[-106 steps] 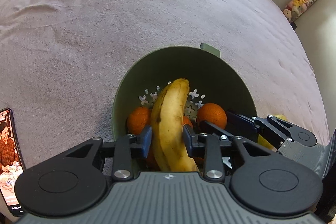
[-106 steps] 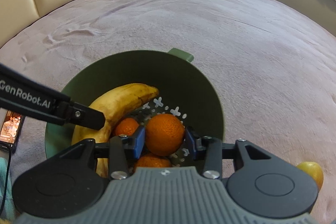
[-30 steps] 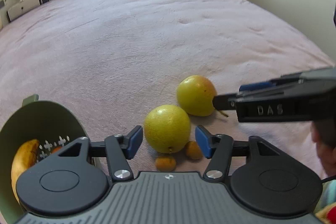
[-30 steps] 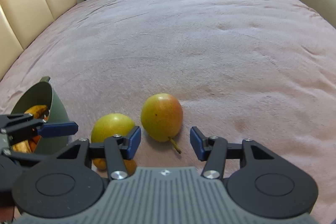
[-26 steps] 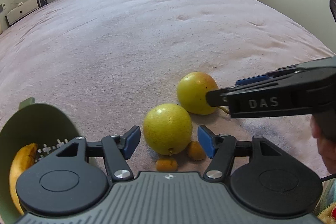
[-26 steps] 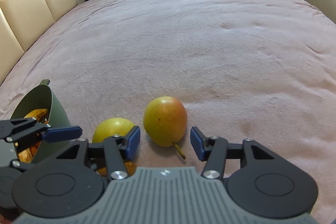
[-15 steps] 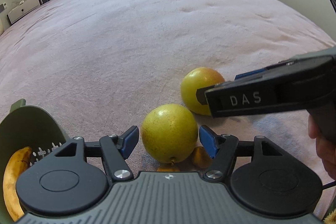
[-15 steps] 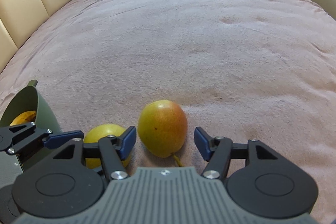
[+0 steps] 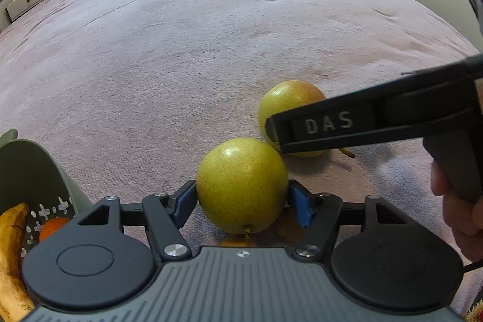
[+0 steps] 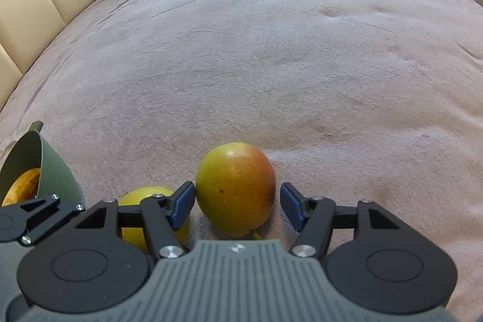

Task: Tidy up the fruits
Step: 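Close the left tool on a pear while the right tool closes on the other pear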

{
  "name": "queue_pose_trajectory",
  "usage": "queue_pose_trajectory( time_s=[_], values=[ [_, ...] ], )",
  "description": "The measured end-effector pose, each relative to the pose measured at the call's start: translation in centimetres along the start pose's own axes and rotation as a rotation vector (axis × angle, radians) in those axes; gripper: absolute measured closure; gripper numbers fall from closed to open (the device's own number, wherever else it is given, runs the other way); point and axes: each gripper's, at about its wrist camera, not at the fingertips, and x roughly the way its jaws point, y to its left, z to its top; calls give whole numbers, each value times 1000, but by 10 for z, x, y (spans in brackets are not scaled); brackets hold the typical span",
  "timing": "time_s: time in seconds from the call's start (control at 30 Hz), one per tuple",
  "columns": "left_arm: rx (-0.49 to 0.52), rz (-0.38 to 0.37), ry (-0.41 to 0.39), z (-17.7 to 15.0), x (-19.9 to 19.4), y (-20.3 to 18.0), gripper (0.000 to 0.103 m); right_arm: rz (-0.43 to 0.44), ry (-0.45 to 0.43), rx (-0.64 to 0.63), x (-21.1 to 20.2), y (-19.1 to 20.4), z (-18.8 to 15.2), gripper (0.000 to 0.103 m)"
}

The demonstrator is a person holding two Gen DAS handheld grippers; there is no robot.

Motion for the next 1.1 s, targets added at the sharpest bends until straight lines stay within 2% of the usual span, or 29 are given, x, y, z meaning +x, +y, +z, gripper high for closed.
queue_pose_trajectory(
  time_s=[0.3,0.73,1.1],
  values=[
    [-49,-15,-8,-1,-2,5,30,0,11,17,6,3,1,44],
    [-64,-19,-21,-6,-17,3,30,-35,-20,-8,-13,13,0,45],
    [-128,-49,-103,0,-58,11,30,-53,-69,-17,-46,18,4,48]
  ],
)
